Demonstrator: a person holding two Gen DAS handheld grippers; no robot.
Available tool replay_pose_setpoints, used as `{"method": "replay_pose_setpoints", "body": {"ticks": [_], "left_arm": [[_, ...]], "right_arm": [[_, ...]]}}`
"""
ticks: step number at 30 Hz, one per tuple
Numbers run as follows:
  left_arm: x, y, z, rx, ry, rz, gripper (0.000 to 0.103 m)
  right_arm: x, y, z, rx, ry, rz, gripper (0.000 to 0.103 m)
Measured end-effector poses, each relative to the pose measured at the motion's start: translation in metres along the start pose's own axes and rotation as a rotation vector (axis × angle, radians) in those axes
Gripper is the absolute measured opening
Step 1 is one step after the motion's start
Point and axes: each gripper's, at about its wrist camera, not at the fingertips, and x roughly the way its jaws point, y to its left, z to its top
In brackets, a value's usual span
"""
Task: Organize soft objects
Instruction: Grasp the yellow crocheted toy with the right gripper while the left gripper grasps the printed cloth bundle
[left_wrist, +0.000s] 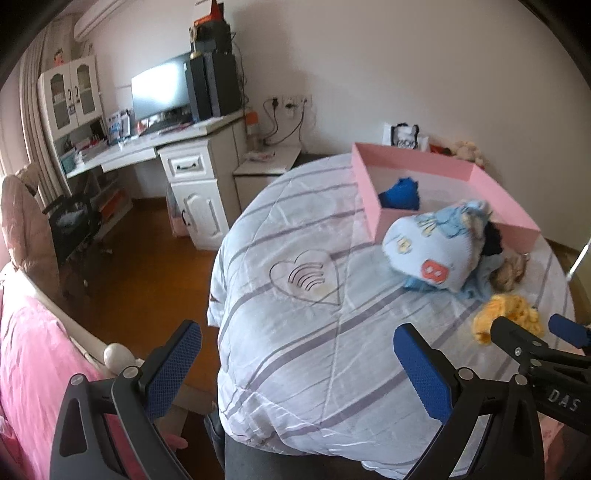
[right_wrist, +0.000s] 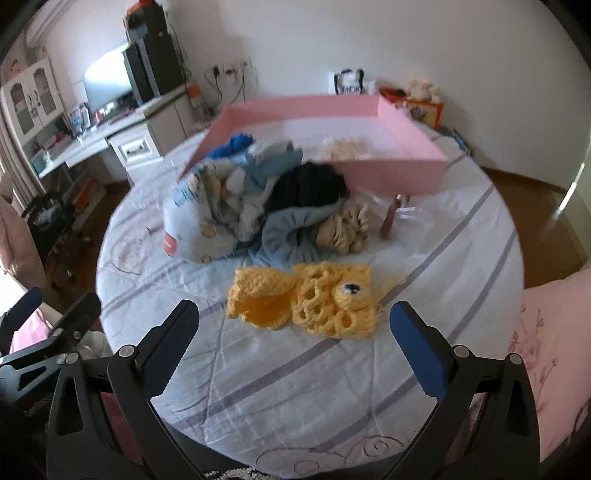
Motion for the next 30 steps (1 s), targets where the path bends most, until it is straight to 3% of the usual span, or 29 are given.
{"method": "replay_pose_setpoints", "body": {"ticks": [7, 12, 13, 16, 18, 21, 23, 30], "left_arm": [[0.022, 0.012, -0.002, -0.016, 0.039, -0.005, 0.103], [0.027, 0.014, -0.003, -0.017, 0.052, -0.007, 0.103], [0.028, 0.013, -0.004, -0.015, 0.054, -0.010, 0.103], [0.028, 0.011, -0.004, -0.008, 0.057, -0.017, 0.103], [0.028, 0.008, -0.004, -0.003, 0.058, -0.020, 0.103], [0.025, 0.005, -0.004, 0.003, 0.056, -0.026, 0.103], [0.021, 0.002, -0.004, 0.008, 0.052, -0.031, 0.103], [0.011, -0.010, -0.002, 0.024, 0.040, -0.052, 0.103]], "right_arm": [[0.024, 0.001, 0.002, 0.012, 0.050, -0.005, 0.103], [0.032, 0.001, 0.002, 0.012, 0.067, -0.020, 0.098], [0.033, 0.000, 0.002, 0.013, 0.068, -0.026, 0.095], [0.032, -0.002, 0.002, 0.017, 0.054, -0.024, 0.072], [0.029, -0.002, 0.002, 0.014, 0.048, -0.013, 0.052], [0.023, -0.004, 0.001, 0.011, 0.032, -0.004, 0.035], [0.017, -0.005, 0.001, 0.010, 0.019, -0.001, 0.031], [0.001, -0.018, 0.000, 0.030, -0.008, 0.020, 0.029]]}}
